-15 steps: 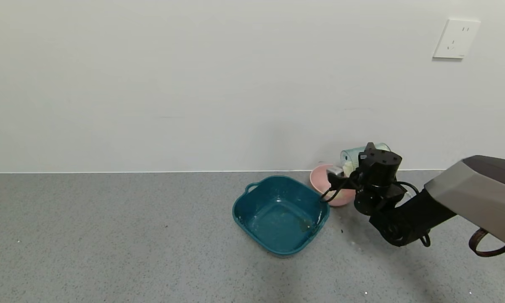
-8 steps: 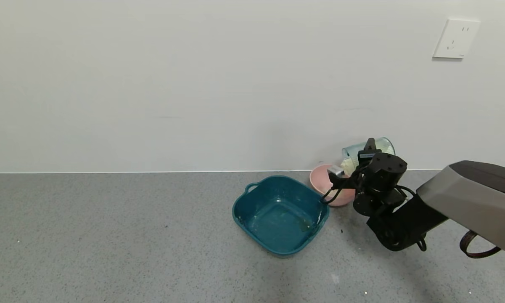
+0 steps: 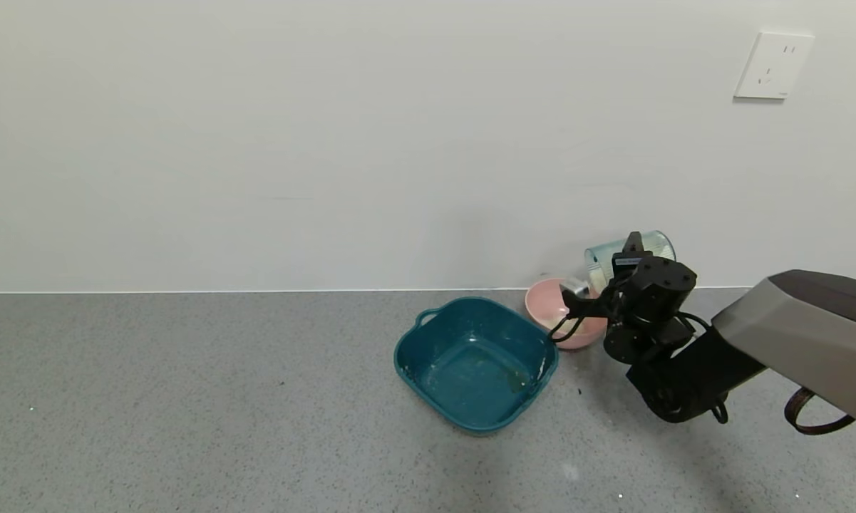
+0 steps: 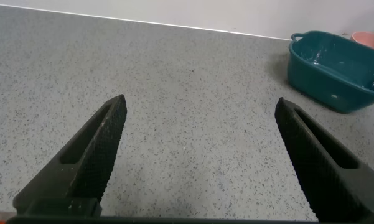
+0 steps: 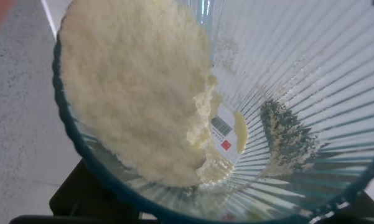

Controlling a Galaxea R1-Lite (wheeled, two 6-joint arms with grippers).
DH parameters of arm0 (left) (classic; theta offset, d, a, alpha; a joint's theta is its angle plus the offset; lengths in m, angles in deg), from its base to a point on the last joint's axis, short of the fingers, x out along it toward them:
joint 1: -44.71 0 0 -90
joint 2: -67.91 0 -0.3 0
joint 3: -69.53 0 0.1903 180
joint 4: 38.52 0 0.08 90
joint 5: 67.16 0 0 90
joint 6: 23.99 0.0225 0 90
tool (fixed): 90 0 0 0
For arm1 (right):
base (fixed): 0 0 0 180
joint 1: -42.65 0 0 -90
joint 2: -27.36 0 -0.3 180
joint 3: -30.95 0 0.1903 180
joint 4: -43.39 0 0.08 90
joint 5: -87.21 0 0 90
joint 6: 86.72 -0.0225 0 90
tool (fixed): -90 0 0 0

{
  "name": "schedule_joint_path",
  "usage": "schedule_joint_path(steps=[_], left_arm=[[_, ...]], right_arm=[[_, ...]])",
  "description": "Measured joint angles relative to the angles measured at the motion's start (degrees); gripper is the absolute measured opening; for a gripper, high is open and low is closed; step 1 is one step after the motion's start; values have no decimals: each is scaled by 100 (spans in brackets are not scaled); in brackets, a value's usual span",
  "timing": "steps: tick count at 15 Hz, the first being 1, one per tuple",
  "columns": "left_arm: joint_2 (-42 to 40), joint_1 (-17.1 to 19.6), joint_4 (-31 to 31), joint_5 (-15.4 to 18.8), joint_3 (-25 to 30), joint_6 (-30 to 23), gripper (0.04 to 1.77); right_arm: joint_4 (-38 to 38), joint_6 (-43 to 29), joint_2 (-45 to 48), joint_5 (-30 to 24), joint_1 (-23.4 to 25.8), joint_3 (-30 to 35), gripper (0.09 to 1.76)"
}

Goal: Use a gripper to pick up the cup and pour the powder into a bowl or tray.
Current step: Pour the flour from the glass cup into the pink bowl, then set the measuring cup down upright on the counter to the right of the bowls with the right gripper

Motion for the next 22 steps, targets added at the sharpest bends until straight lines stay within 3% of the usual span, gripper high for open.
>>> schedule_joint_path(steps=[3, 6, 14, 22], left_arm=[[0, 0, 0, 0, 0, 0, 172], [0, 0, 0, 0, 0, 0, 172], [0, 0, 0, 0, 0, 0, 172], [0, 0, 0, 2, 0, 0, 172]], right_arm=[[-18, -172, 176, 435, 35, 13, 132], [-88, -846, 295, 631, 35, 118, 132], [-1932, -3528, 571, 653, -52, 338, 132], [-2616, -5654, 870, 623, -61, 388, 132]])
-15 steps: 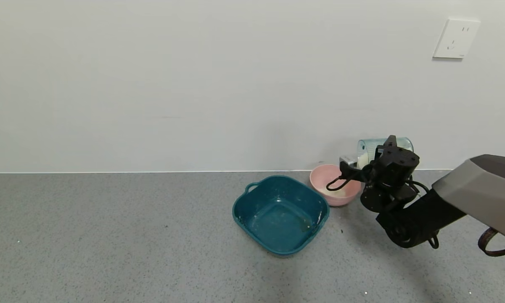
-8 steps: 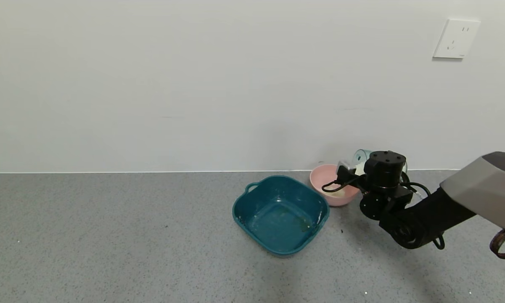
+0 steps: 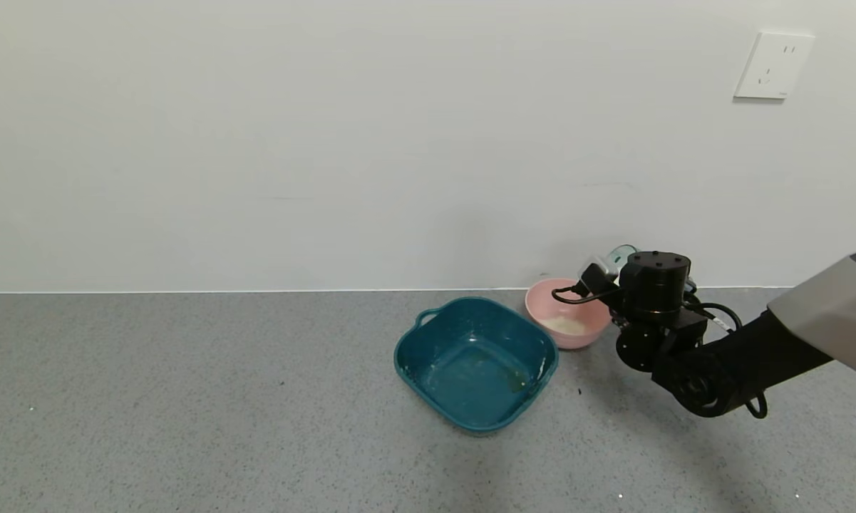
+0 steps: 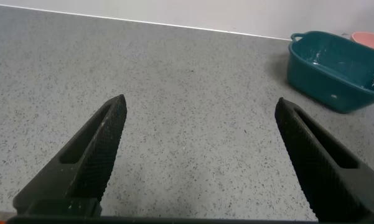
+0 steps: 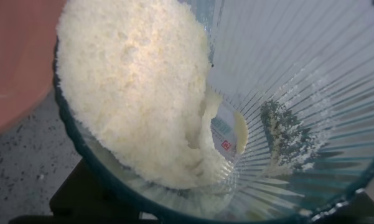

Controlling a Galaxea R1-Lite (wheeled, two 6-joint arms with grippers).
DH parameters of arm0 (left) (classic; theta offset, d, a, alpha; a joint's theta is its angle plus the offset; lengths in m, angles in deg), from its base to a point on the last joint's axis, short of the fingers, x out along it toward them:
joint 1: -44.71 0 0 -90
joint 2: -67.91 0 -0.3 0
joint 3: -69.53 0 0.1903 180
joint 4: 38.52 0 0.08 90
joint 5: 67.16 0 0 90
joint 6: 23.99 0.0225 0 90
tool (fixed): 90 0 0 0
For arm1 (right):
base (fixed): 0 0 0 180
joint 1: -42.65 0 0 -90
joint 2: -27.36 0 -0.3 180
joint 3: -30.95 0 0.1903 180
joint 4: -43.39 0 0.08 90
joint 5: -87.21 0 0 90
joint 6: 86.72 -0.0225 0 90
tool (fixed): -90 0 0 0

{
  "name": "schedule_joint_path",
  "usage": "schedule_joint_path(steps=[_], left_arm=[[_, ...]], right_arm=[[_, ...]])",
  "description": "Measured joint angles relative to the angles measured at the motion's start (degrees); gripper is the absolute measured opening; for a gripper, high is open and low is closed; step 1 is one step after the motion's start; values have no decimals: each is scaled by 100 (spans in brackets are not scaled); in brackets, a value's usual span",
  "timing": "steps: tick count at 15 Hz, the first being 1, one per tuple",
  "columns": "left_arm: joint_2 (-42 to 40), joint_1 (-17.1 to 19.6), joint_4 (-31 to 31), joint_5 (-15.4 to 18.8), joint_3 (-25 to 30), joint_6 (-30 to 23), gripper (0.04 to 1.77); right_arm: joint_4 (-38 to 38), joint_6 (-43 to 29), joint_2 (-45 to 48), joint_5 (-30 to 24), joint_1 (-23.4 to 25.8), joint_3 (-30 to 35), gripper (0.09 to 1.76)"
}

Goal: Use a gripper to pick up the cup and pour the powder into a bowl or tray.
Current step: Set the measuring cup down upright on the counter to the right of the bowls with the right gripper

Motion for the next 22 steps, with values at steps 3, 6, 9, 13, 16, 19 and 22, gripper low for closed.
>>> schedule_joint_path(steps=[3, 6, 9, 13, 16, 19, 22], left_arm=[[0, 0, 0, 0, 0, 0, 172], [0, 0, 0, -2, 0, 2, 172], [0, 0, 0, 0, 0, 0, 172], [0, 0, -2, -2, 0, 2, 172], [0, 0, -2, -2, 0, 0, 172], [0, 0, 0, 0, 0, 0, 172], [0, 0, 0, 0, 0, -1, 172]], right_arm=[[-5, -672, 133, -72, -2, 215, 132], [-355, -1615, 300, -336, 0, 394, 132], [-1485, -2996, 678, -1018, -4, 505, 132], [-2194, -4272, 1189, -2092, 66, 731, 132], [-2153, -4448, 1491, -2988, 372, 1217, 132], [-2141, -4463, 1864, -3969, 841, 1703, 132], [-1858, -4658, 2087, -4259, 1240, 2032, 132]])
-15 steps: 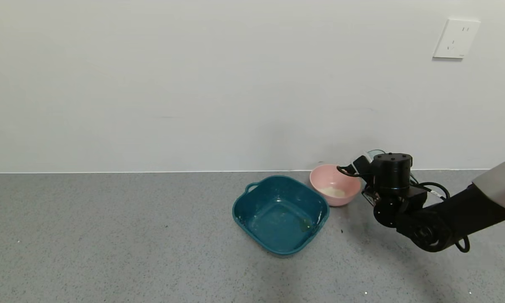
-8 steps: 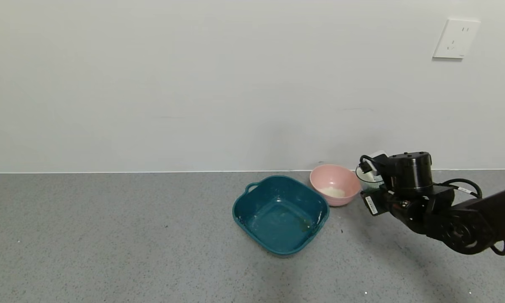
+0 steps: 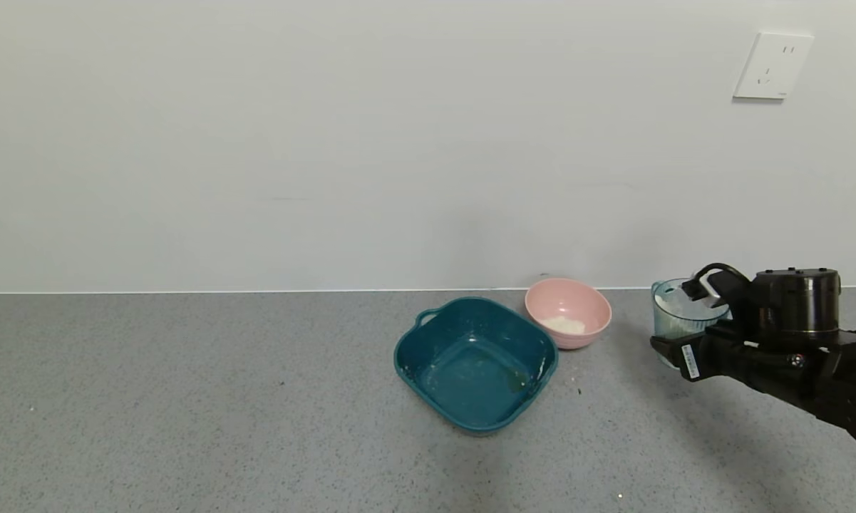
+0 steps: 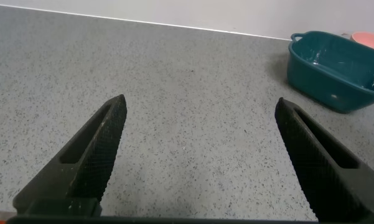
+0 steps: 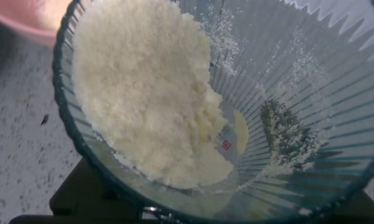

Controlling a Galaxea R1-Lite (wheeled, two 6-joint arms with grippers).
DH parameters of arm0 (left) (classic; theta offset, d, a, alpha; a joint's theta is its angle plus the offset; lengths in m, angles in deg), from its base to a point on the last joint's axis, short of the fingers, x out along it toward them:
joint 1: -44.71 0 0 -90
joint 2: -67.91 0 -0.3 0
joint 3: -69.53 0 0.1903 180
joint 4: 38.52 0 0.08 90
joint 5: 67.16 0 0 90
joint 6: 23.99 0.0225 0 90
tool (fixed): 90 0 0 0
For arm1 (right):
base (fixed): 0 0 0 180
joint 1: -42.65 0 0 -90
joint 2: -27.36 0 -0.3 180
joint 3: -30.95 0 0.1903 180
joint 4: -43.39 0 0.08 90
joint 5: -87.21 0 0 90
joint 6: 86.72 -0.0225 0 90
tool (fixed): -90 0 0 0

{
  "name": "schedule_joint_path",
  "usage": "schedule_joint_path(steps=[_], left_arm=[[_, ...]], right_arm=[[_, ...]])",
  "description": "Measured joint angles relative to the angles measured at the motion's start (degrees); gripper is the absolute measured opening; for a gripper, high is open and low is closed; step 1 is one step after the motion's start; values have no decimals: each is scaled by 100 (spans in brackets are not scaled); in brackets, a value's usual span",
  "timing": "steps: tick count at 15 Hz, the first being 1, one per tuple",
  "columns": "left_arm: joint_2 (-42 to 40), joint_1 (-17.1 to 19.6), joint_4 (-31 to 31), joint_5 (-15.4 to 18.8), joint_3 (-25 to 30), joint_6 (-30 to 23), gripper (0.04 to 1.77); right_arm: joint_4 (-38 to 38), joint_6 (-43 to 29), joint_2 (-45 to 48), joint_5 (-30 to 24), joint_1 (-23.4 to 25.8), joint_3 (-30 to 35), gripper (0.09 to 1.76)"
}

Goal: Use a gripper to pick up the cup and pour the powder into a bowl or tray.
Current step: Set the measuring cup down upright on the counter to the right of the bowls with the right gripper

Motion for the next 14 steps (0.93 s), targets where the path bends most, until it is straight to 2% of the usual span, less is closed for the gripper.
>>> schedule_joint_path(steps=[4, 9, 14], left_arm=[[0, 0, 0, 0, 0, 1, 172], [0, 0, 0, 0, 0, 1, 172], [0, 0, 0, 0, 0, 1, 172]], right_arm=[[996, -240, -216, -105, 212, 317, 132], [1182, -466, -653, -380, 389, 405, 132], [1221, -623, -1051, -396, 386, 422, 131]])
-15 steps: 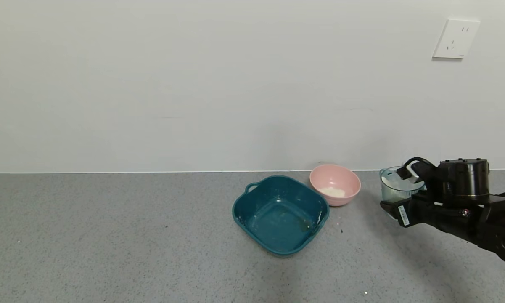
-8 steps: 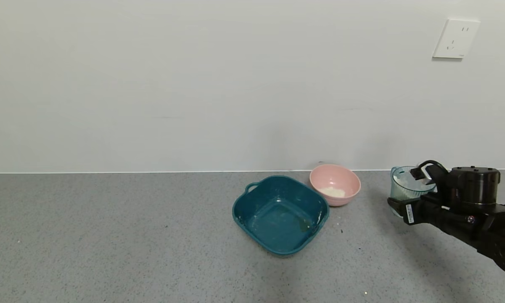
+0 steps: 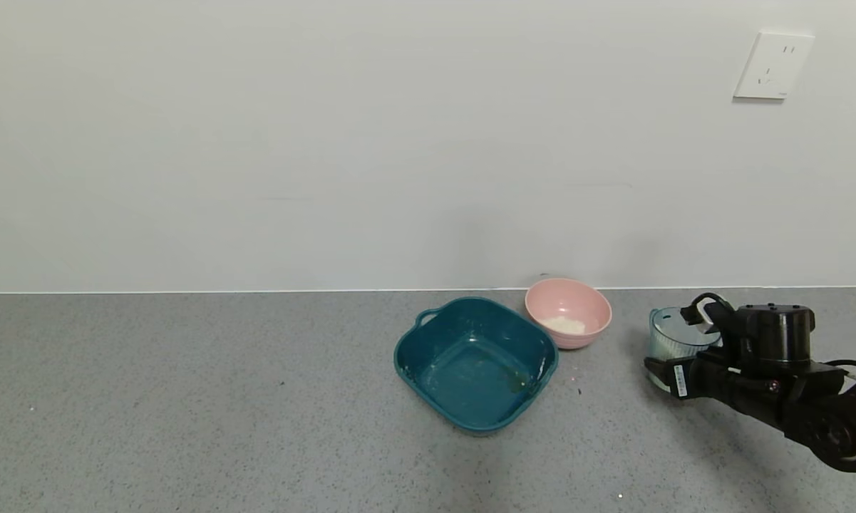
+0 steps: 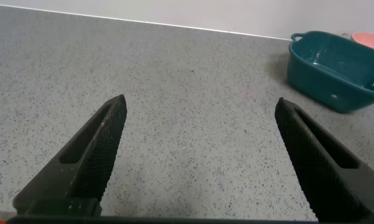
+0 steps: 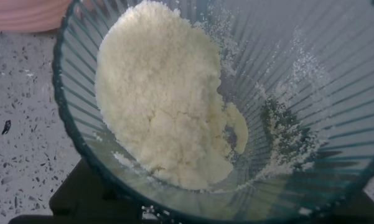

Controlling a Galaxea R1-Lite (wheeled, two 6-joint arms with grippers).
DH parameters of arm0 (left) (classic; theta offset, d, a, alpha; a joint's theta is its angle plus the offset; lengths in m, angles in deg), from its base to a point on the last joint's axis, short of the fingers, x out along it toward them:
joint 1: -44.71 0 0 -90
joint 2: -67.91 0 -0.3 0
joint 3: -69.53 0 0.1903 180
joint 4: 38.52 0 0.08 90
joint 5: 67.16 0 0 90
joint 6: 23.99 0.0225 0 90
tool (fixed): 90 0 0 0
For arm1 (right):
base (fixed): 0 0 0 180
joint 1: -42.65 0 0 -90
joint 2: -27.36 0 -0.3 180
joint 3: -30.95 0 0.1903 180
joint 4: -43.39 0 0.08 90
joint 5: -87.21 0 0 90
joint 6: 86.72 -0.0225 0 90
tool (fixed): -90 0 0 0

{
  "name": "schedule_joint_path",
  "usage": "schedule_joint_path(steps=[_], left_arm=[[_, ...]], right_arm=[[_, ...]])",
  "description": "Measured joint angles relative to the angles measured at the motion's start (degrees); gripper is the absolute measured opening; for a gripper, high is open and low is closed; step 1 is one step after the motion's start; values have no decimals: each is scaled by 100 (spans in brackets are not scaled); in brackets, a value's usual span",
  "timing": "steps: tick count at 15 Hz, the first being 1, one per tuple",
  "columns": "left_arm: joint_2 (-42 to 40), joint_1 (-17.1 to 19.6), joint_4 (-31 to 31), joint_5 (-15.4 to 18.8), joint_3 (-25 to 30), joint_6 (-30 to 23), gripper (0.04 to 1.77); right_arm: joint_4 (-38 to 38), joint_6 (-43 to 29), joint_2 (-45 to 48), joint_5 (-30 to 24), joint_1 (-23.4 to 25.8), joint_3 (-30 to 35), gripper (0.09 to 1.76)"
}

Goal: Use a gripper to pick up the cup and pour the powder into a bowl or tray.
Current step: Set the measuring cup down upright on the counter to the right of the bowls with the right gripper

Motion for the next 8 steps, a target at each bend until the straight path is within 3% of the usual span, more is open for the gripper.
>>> schedule_joint_path(steps=[8], left_arm=[[0, 0, 0, 0, 0, 0, 172]], right_arm=[[155, -72, -302, 5, -52, 52, 131]])
